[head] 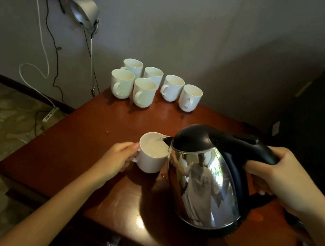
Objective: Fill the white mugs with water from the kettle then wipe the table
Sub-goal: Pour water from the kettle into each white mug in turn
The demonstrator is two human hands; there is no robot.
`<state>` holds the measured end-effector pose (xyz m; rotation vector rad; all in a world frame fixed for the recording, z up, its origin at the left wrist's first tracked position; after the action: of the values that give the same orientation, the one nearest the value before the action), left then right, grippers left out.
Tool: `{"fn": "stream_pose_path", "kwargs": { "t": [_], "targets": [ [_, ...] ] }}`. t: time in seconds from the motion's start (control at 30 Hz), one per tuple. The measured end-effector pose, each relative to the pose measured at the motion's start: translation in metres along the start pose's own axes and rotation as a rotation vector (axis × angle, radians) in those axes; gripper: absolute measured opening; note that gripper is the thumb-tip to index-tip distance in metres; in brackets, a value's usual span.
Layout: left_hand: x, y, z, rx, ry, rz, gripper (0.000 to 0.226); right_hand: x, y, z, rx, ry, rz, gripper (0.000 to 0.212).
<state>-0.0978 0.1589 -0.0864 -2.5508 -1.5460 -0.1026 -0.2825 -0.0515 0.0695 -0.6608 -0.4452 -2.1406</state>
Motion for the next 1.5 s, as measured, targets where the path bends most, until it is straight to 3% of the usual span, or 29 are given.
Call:
{"fn": "stream_pose_path", "kwargs": {
  "t": [0.37, 0.73, 1.1, 1.5],
  "targets": [
    [-0.0002, -0.0002, -0.0001, -0.014, -0.036, 0.006, 0.033, 0.0006, -0.0026, 0.0027, -0.008, -0.01, 0.006, 0.005],
    [0.0003, 0.0, 0.0007, 0.004, -0.017, 0.005, 0.031, 0.0, -0.0036, 0.0015, -0.003, 0.011, -0.001, 0.016],
    [0.0, -0.0004, -0.0004, -0.008, 0.001, 0.007, 0.033, 0.0, -0.0019, 0.0061, 0.02, -0.036, 0.028, 0.002],
    [0.0005, -0.0014, -0.0007, -0.019, 0.001, 0.008, 0.032, -0.0011, -0.0015, 0.0059, 0.012, -0.015, 0.039, 0.004]
  ]
}}
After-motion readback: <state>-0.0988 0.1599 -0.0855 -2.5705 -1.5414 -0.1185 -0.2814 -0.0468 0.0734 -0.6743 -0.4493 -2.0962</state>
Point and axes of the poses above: each hand's wrist, its own y-axis towards the middle knuckle, its own x-axis out of the back of the hand, z = x × y, the point moved 2 cm from there along y, towards the middle knuckle, and after that the axes turned 7 degrees about -z, right-handed, at the moved point
